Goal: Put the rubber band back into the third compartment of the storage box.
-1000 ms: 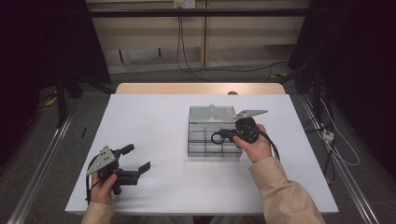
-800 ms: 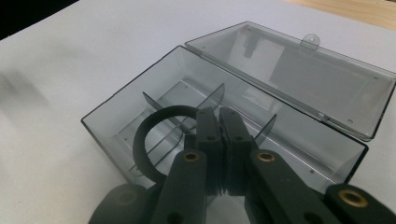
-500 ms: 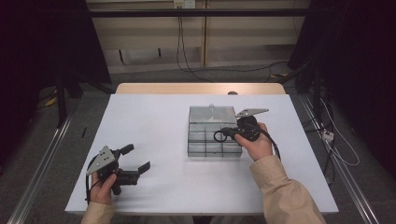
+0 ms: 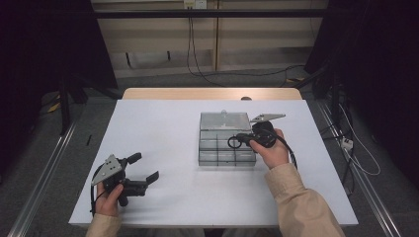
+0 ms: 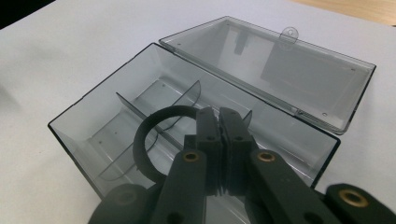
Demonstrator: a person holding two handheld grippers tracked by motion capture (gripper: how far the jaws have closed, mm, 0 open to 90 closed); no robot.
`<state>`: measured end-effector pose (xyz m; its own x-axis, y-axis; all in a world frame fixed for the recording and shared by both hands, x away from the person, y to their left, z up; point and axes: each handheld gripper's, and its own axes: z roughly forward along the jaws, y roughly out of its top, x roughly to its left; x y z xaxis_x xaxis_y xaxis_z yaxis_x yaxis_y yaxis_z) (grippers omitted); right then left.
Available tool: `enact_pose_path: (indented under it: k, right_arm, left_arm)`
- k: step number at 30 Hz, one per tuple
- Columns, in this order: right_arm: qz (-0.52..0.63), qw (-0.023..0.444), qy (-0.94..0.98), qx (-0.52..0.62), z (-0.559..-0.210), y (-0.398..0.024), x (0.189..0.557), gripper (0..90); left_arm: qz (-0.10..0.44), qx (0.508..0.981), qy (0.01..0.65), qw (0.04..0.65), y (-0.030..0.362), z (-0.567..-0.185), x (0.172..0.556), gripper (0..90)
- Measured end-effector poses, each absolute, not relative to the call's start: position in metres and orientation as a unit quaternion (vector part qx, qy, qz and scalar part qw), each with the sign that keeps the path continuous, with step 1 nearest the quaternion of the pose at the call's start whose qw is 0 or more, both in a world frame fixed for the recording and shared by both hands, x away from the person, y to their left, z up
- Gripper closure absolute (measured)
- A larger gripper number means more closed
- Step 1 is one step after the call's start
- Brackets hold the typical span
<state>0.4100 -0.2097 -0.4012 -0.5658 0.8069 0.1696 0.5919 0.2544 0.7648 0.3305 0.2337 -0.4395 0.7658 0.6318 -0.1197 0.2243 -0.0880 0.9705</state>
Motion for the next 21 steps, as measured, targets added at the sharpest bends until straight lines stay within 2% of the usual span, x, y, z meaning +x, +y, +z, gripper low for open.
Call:
enact_pose_path:
  k: [21]
  right_arm:
    - [0.408,0.137,0.782,0.451,-0.4022,-0.2135,0.416,88.1]
  left_arm:
    - [0.166,0.719,0.296,0.606,0.2332,-0.4399,0.3307,2.9]
